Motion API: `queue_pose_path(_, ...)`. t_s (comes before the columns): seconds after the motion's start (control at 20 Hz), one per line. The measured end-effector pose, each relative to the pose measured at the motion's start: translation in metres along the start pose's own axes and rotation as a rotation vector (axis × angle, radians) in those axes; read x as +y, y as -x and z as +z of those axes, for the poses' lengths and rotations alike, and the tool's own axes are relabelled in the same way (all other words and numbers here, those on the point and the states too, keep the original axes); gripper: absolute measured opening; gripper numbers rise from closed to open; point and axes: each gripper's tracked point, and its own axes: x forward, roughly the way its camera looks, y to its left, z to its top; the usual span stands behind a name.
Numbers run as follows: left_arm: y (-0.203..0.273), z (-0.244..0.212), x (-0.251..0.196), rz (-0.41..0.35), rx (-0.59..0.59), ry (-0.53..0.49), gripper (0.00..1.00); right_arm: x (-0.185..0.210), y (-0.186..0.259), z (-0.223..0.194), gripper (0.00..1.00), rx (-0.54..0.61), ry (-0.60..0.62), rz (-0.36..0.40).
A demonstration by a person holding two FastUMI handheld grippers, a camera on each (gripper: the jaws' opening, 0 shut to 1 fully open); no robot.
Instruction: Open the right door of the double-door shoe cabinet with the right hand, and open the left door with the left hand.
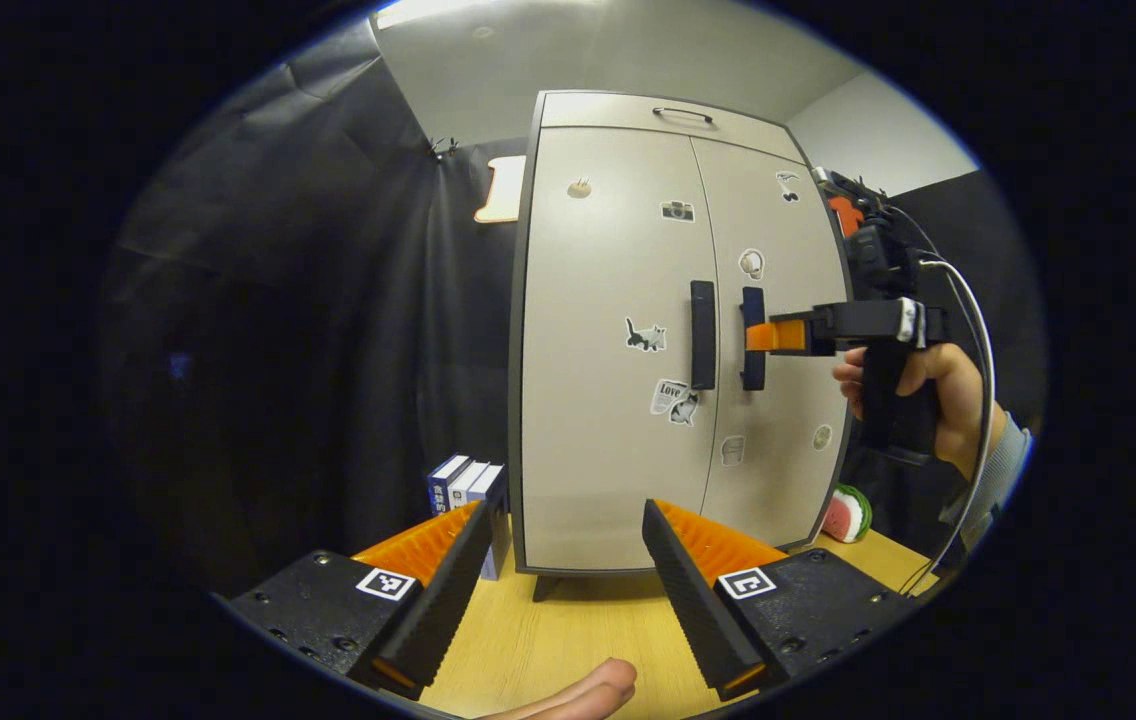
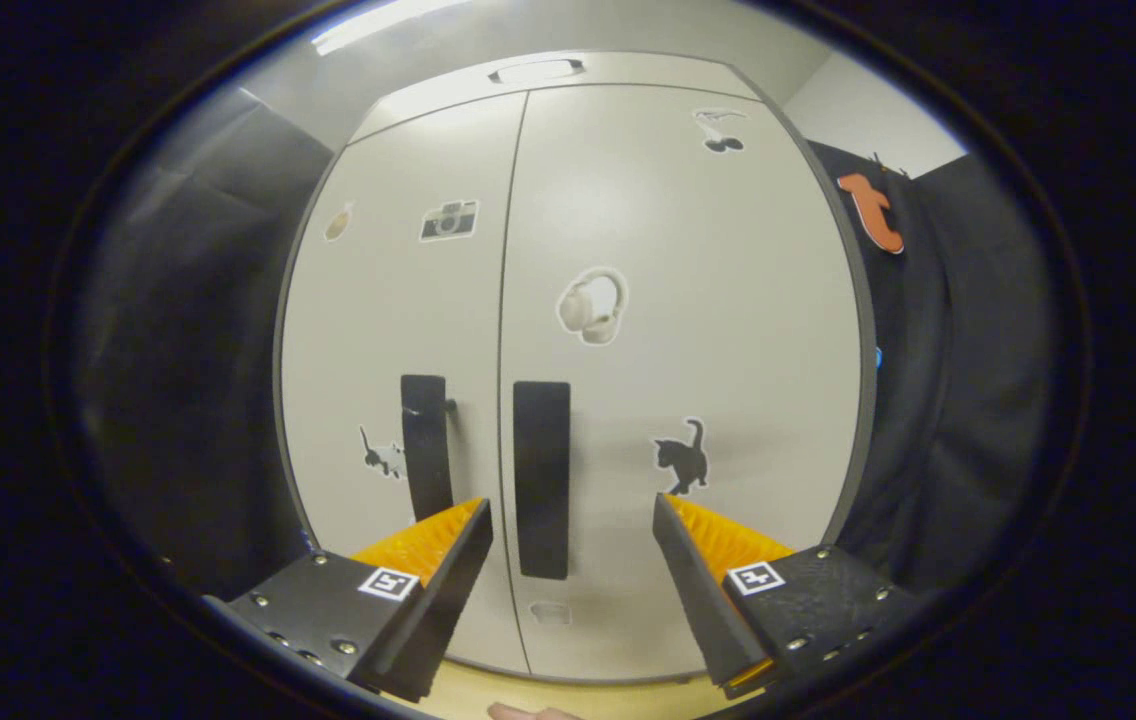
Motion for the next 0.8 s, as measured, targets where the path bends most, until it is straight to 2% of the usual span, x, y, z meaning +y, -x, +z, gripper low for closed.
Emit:
queue_pose_path(0.15,0.003,-0.010,0.004,-0.011,0.011,-0.002,0.94,0.016,-0.020,0.000,0.96,0.003,0.025,-0.001)
queue_pose_path(0.25,0.001,-0.019,0.009,-0.003,0.031,0.014,0.94,0.011,-0.034,-0.009,0.81,0.021,0.050,-0.059)
queue_pose_path(0.3,-0.001,-0.022,0.010,-0.003,0.040,0.028,0.94,0.006,-0.035,-0.011,0.69,0.020,0.055,-0.097)
queue_pose_path(0.35,-0.002,-0.027,0.010,-0.007,0.051,0.039,0.94,0.006,-0.035,-0.004,0.63,0.007,0.035,-0.118)
queue_pose_path(0.4,-0.003,-0.030,0.011,-0.005,0.059,0.044,0.94,0.007,-0.033,-0.007,0.50,0.014,0.002,-0.131)
queue_pose_path(0.5,-0.006,-0.035,0.015,0.009,0.067,0.040,0.94,0.011,-0.035,-0.008,0.47,0.015,0.015,-0.109)
queue_pose_path(0.55,-0.005,-0.036,0.018,0.021,0.067,0.041,0.94,0.008,-0.044,-0.012,0.40,0.023,0.035,-0.124)
queue_pose_path(0.6,-0.004,-0.034,0.019,0.030,0.061,0.052,0.95,0.011,-0.035,-0.009,0.26,0.025,0.024,-0.132)
queue_pose_path(0.8,0.001,-0.030,0.018,0.029,0.056,0.094,0.94,0.011,-0.034,-0.010,0.25,0.048,-0.026,-0.097)
